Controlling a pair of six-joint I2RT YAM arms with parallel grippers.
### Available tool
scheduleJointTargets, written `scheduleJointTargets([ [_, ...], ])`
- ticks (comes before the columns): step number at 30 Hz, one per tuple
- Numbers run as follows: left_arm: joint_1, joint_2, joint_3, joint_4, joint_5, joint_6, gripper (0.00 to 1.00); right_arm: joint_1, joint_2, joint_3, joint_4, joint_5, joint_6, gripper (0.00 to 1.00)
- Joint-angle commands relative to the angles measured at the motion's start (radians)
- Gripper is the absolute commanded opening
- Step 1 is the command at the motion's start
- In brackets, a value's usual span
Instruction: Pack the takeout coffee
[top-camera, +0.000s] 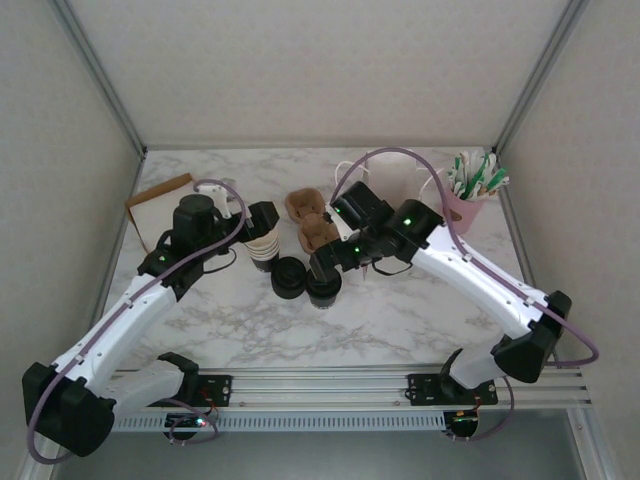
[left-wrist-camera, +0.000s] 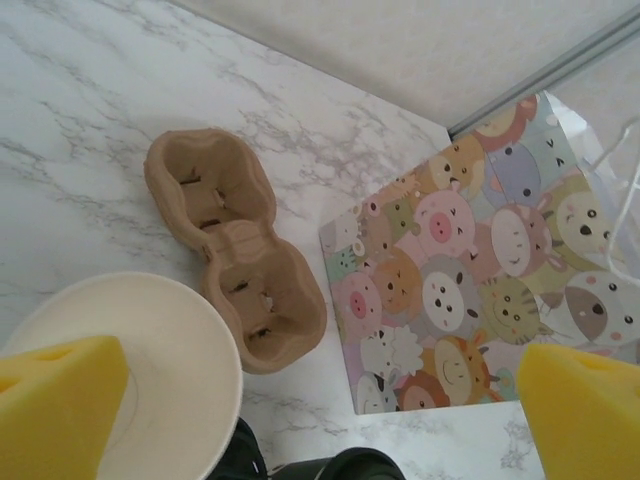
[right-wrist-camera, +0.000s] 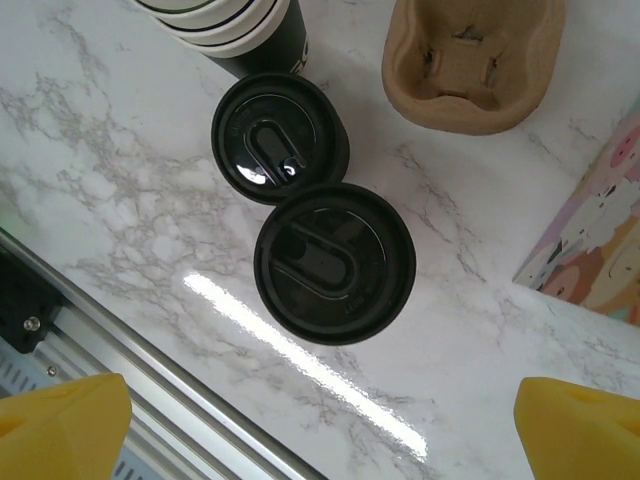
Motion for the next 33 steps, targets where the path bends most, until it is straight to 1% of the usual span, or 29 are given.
scheduleJointTargets([
  [1, 0.052, -0.006, -0.021, 0.076, 0.11, -0.026, 1.0, 0.008, 0.031, 0.061, -0.018, 0.013, -0.056, 0.99],
  [2, 0.061, -0.008, -0.027, 0.084, 0.116, -0.033, 1.0, 0.009, 0.044, 0.067, -0.017, 0.012, -0.069, 0.99],
  [5, 0.074, -0.007, -0.037, 0.107, 0.129, -0.042, 1.0, 0.009, 0.111, 0.102, -0.056, -0.043, -0.103, 0.99],
  [7, 0.077, -0.007, -0.042, 0.119, 0.132, -0.046, 1.0, 0.013, 0.157, 0.117, -0.084, -0.05, -0.123, 0.96],
  [8, 0.078, -0.007, -0.043, 0.121, 0.131, -0.048, 1.0, 0.018, 0.172, 0.112, -0.084, -0.043, -0.137, 0.94],
  [10, 0.082, -0.008, -0.044, 0.114, 0.129, -0.048, 1.0, 0.032, 0.201, 0.123, -0.098, -0.014, -0.142, 0.92],
  [15, 0.083, -0.02, -0.063, 0.111, 0.1, -0.055, 1.0, 0.08, 0.241, 0.119, -0.107, 0.039, -0.144, 0.92],
  [20, 0.083, -0.007, -0.074, 0.126, 0.115, -0.064, 1.0, 0.11, 0.278, 0.118, -0.121, 0.106, -0.141, 0.9],
  [24, 0.083, -0.009, -0.086, 0.14, 0.124, -0.071, 1.0, 0.112, 0.293, 0.107, -0.126, 0.155, -0.125, 0.88],
  [28, 0.083, -0.018, -0.097, 0.153, 0.127, -0.079, 1.0, 0.112, 0.308, 0.102, -0.128, 0.17, -0.115, 0.84],
  [33, 0.083, -0.028, -0.106, 0.163, 0.13, -0.084, 1.0, 0.111, 0.313, 0.077, -0.101, 0.162, -0.117, 0.84],
])
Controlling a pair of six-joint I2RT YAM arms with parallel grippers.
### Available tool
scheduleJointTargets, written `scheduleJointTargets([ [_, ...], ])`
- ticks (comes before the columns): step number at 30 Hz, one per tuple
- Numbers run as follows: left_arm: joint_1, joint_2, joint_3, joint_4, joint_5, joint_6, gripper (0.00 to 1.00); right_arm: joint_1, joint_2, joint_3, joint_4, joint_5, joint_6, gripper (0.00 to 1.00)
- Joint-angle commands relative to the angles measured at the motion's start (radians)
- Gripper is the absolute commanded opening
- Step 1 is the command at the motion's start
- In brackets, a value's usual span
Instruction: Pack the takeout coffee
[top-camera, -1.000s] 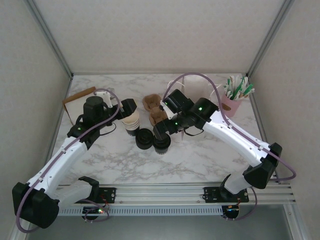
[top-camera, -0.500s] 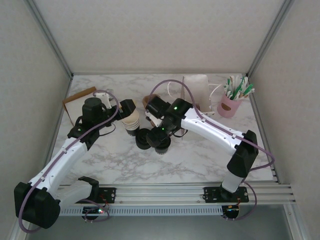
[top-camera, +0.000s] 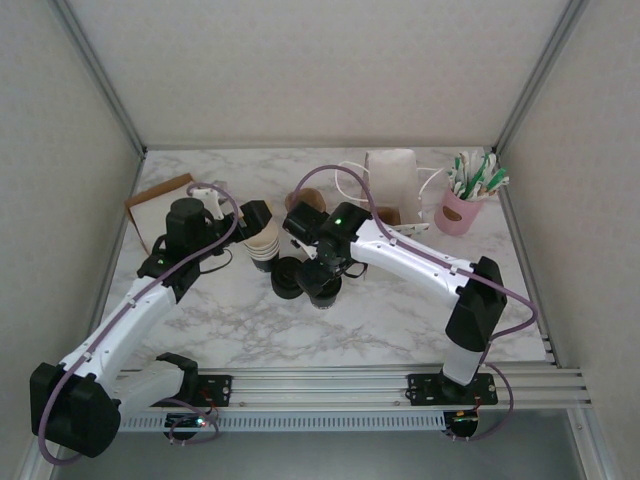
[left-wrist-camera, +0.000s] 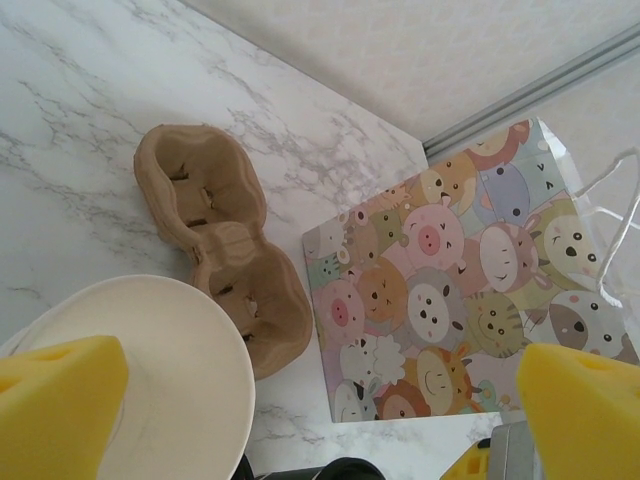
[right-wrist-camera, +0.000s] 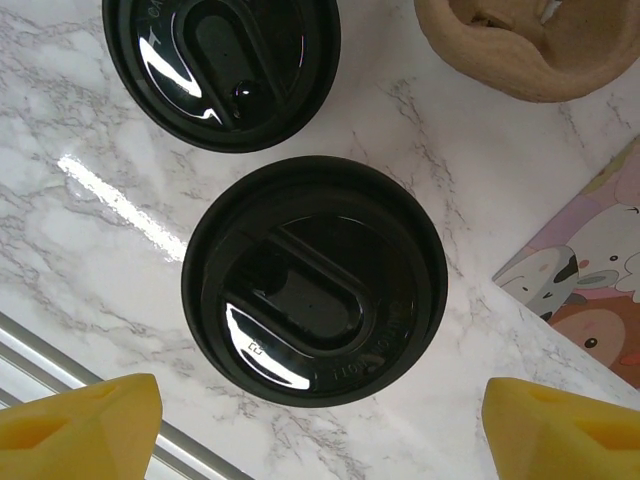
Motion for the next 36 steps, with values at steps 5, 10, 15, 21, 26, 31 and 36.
scheduleJointTargets([
  [5, 0.008, -0.028, -0.022, 0.047, 0.023, -0.019, 1.0, -0.003, 0.028, -0.023, 0.012, -0.015, 0.002, 0.82],
  [10, 0.008, -0.035, -0.024, 0.046, 0.023, -0.02, 1.0, -0.023, 0.039, -0.024, 0.012, -0.058, 0.003, 0.81],
  [15, 0.008, -0.031, -0.022, 0.051, 0.023, -0.019, 1.0, -0.024, 0.047, -0.009, -0.002, -0.081, -0.002, 0.83],
  [21, 0.008, -0.025, -0.023, 0.055, 0.025, -0.017, 1.0, -0.024, 0.064, -0.007, -0.008, -0.091, -0.009, 0.85],
  [26, 0.008, -0.024, -0.023, 0.057, 0.024, -0.017, 1.0, -0.026, 0.09, 0.007, -0.019, -0.084, -0.007, 0.85],
  [31, 0.008, -0.023, -0.023, 0.057, 0.024, -0.016, 1.0, -0.031, 0.098, 0.007, -0.018, -0.083, -0.002, 0.83],
  [36, 0.009, -0.018, -0.022, 0.061, 0.027, -0.013, 1.0, -0.037, 0.103, 0.005, -0.021, -0.085, 0.0, 0.83],
])
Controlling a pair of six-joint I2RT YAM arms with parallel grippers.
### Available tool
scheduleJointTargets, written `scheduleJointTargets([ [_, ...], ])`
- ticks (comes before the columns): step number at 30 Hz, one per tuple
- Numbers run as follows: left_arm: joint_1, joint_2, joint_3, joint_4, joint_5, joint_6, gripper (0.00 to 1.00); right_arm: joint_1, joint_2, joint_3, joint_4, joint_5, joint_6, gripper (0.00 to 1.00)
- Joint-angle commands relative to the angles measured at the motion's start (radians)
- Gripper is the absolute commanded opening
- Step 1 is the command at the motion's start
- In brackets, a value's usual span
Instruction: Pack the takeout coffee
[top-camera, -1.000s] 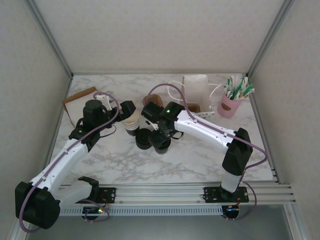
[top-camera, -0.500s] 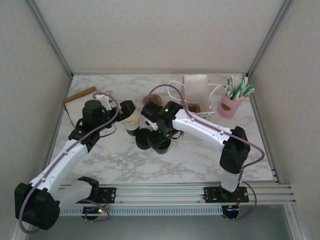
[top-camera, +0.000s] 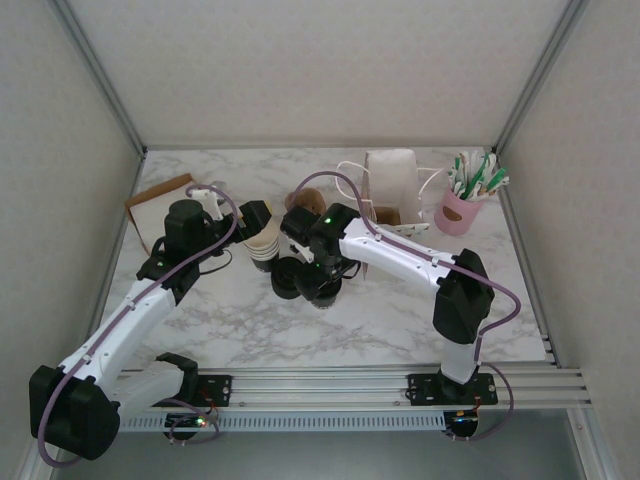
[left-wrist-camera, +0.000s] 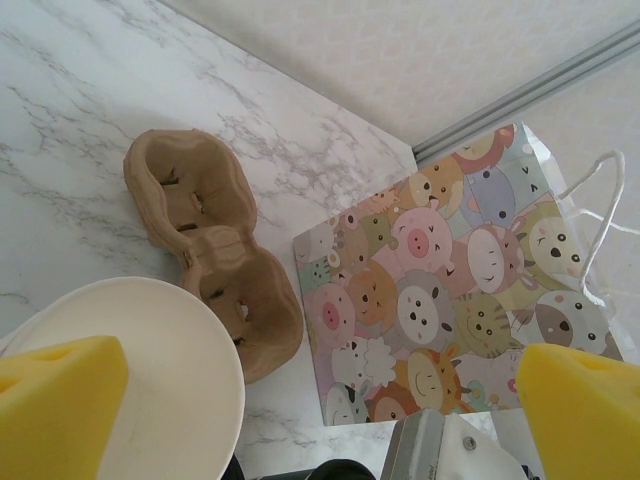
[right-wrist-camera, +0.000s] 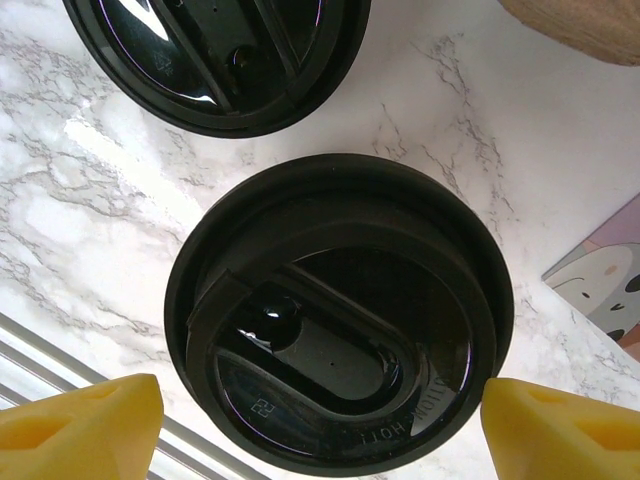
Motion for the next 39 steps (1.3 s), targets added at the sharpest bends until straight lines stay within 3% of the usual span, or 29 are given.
scheduleJointTargets([
  [1, 0.009, -0.003, -0.009, 0.034, 0.022, -0.001, 1.0, -0.016, 0.024, 0.012, -0.021, -0.01, 0.003, 0.83],
  [39, 0.01, 0.047, 0.009, 0.057, 0.033, 0.003, 1.0, -0.035, 0.052, 0.034, -0.008, -0.017, 0.005, 0.82],
])
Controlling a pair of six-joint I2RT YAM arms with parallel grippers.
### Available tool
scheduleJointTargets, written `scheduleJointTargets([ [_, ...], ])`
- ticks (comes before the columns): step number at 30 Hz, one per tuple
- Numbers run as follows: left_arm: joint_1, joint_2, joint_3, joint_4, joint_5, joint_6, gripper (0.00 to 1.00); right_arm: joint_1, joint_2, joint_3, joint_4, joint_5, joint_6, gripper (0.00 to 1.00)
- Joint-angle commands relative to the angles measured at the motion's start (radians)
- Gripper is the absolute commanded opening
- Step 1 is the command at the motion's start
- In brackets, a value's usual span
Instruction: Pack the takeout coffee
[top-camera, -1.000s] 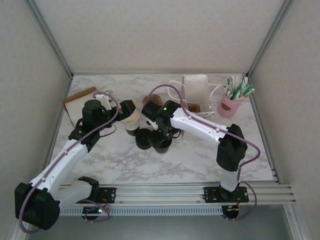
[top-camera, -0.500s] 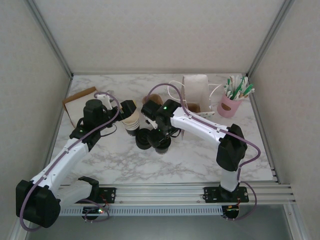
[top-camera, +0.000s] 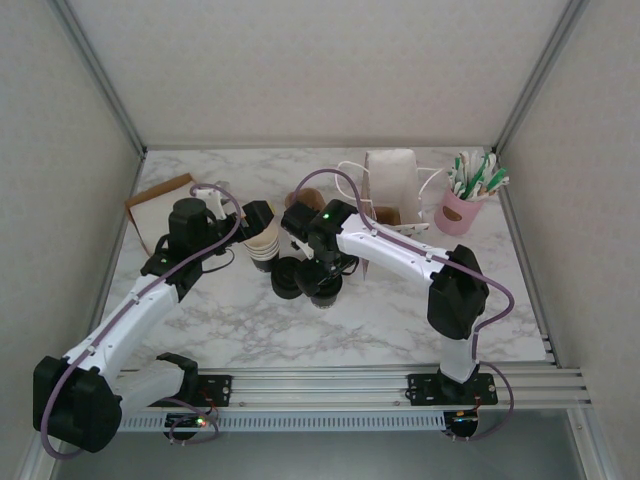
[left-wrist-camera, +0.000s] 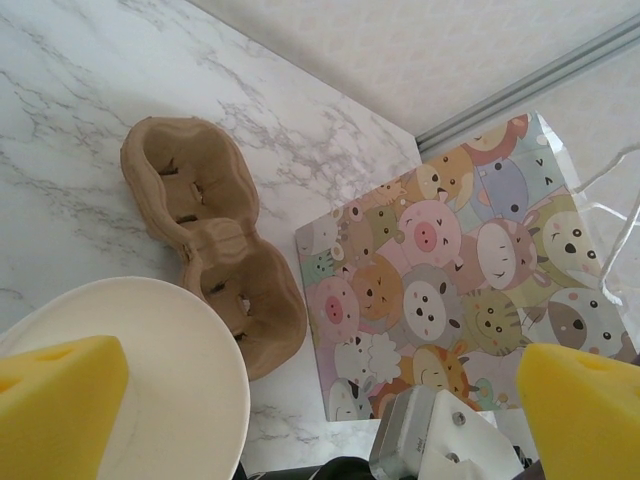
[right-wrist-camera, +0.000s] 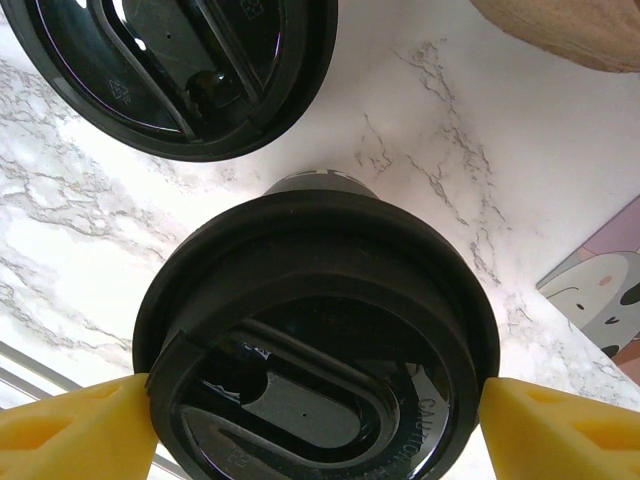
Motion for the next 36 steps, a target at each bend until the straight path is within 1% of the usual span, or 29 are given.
scheduleJointTargets([
  [1, 0.01, 0.006, 0.01, 0.039, 0.015, 0.003, 1.0, -0.008, 0.014, 0.009, -0.003, -0.015, 0.003, 0.82],
  [17, 0.009, 0.004, 0.014, 0.037, 0.016, 0.001, 1.0, -0.007, 0.013, 0.002, -0.005, -0.013, 0.008, 0.78],
  [20, 0.01, 0.002, 0.014, 0.035, 0.017, 0.001, 1.0, -0.007, 0.017, 0.0, -0.009, -0.007, 0.01, 0.8],
  [36, 0.01, -0.02, 0.014, 0.042, 0.012, -0.006, 1.0, -0.004, 0.017, -0.019, -0.009, -0.004, 0.014, 0.82],
])
